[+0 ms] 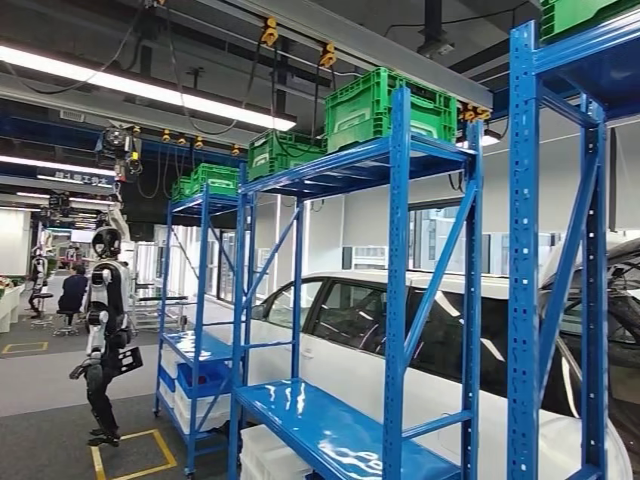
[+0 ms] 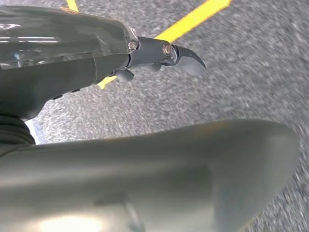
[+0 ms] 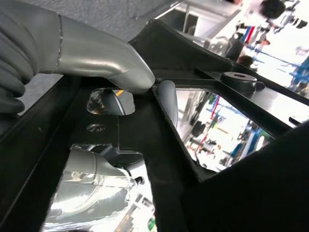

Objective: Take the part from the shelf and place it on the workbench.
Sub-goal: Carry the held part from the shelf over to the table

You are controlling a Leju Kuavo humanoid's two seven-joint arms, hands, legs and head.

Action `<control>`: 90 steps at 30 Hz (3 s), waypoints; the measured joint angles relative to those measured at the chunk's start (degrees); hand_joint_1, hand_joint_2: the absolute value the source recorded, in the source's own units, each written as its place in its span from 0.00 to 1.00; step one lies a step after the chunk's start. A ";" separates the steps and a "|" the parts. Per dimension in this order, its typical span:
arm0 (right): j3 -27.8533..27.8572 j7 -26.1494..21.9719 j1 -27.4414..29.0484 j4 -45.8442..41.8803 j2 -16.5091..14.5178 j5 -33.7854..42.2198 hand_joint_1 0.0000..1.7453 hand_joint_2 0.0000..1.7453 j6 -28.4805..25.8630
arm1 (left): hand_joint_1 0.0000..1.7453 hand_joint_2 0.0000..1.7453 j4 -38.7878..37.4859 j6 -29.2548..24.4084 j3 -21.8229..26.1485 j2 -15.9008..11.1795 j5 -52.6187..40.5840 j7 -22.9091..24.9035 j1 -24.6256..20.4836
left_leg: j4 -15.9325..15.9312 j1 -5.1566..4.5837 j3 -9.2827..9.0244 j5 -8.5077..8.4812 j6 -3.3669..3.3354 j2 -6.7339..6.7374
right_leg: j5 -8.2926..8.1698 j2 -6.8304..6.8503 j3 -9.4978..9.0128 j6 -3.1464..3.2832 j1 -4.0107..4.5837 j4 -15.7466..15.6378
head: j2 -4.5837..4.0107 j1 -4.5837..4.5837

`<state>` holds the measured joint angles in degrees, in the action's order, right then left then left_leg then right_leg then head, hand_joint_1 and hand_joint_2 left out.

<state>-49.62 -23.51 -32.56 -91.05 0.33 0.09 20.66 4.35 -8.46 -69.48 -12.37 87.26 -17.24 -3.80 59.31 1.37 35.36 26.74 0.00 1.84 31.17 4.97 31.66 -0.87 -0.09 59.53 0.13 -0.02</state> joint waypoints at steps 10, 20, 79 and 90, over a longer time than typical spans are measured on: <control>1.79 -0.81 1.60 -2.64 0.33 0.58 1.00 1.00 -0.13 | 0.00 1.00 -0.01 -0.07 0.10 0.61 0.01 -0.25 -0.35 | -0.02 -1.05 0.37 -0.72 -1.24 -7.26 | -2.11 -9.27 1.24 3.38 0.92 1.19 | 0.02 -0.07; 2.58 -1.21 2.52 -3.29 0.38 1.12 1.00 1.00 0.39 | 0.00 1.00 -0.05 0.12 0.08 1.37 0.01 -0.19 -0.27 | 13.13 0.14 7.22 5.51 1.96 -2.61 | -3.29 -3.24 -1.00 2.95 0.31 -3.90 | 0.00 -0.25; 2.64 -1.52 2.39 -2.37 0.32 4.37 1.00 1.00 4.29 | 0.00 1.00 -0.07 0.77 -0.14 2.04 0.01 -0.63 -0.56 | 8.35 -0.83 5.46 3.59 0.98 -3.83 | -3.07 -4.78 -0.84 2.79 0.19 -3.13 | 0.00 -0.27; 3.02 -1.80 2.87 -2.78 0.52 4.28 1.00 1.00 4.41 | 0.00 1.00 -0.07 0.86 -0.69 1.82 0.01 -1.01 -0.75 | 0.24 -0.11 0.69 -0.42 0.43 0.04 | -1.22 1.71 -1.27 -0.04 0.06 -1.81 | 0.00 -0.25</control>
<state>-46.60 -25.31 -29.70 -93.83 0.85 4.38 25.07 4.28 -7.60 -70.17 -10.55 87.27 -18.24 -4.55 59.56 1.26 36.05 26.32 0.42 1.88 29.94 6.68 30.39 -0.91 -0.03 57.71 0.13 -0.27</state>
